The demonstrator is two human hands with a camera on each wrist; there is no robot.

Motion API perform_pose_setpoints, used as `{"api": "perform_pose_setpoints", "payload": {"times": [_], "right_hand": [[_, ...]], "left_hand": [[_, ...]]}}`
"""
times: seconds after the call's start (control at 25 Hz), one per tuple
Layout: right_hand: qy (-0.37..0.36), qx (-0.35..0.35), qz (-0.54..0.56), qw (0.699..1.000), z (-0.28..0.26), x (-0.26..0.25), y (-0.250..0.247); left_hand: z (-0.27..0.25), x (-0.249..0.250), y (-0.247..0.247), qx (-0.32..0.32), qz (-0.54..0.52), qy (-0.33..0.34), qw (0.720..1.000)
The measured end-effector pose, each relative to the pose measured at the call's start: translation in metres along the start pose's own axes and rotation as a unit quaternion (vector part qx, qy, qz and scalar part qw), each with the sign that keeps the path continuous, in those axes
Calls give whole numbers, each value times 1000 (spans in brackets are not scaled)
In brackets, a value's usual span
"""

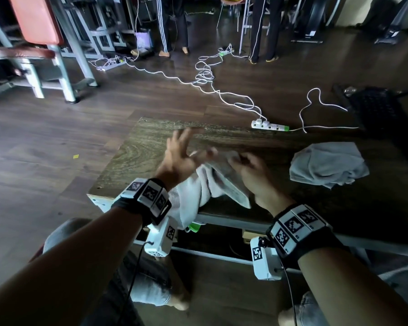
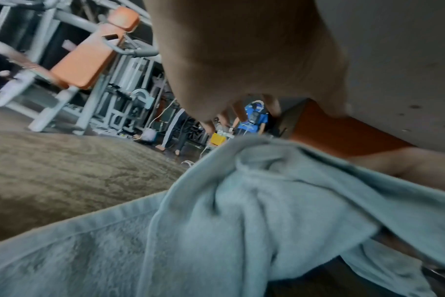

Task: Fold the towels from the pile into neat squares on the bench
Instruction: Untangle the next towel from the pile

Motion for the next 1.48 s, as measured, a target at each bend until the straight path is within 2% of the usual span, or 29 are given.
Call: {"api": "perform_pose_setpoints", "payload": {"times": [0.04, 0.12, 0.2, 0.32, 0.4, 0.48, 0.64, 0.8, 0.92, 1.0, 1.04, 1.12, 1.24, 1.36, 1.48], "right_hand": [[17, 0, 12, 1000, -1, -1, 1], [18, -35, 66, 997, -6, -7, 4], [-14, -86, 96, 992, -17, -14, 10], [-47, -94, 94, 990, -27, -12, 14], [-92, -62, -9, 994, -26, -10, 14], [-140, -11, -66, 988, -21, -9, 13], [-168, 112, -61, 977, -14, -14, -2], [-171, 159, -36, 972, -19, -33, -13], [-136, 120, -45, 982, -25, -45, -13], [-138, 63, -54, 987, -27, -48, -8], [-155, 43, -57, 985, -26, -50, -5], [-191, 28, -67, 979, -27, -51, 0], [-204, 27, -85, 975, -28, -45, 4], [-200, 24, -104, 974, -34, -38, 4], [-197, 19, -194, 961, -41, -34, -1]], "left_hand": [[-5, 10, 7, -49, 16, 46, 998], [-10, 25, 16, -108, -11, 79, 991], [-6, 25, 19, -80, -36, 77, 993], [0, 25, 19, -29, -34, 59, 997], [5, 31, 18, -8, -51, 27, 998], [11, 38, 11, 30, -55, 13, 998], [22, 45, -8, 100, -67, 3, 993], [26, 39, -12, 83, -78, -32, 993], [20, 41, -12, 70, -123, -58, 988], [10, 52, -9, 29, -203, -44, 978], [6, 60, -7, 4, -203, -26, 979], [2, 69, -4, -23, -130, 10, 991], [3, 69, -12, -22, -56, 48, 997], [-2, 72, -19, -34, 3, 50, 998], [-9, 75, -31, 9, 18, 40, 999]]}}
Point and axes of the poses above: each hand's wrist, its own z-axis towards the middle knuckle, its own y-axis out of the palm, x = y × z, the point moved 4 cm from there along z, towards the middle knuckle, and after that the axes turned 1 degree about z, right-handed, at the moved point
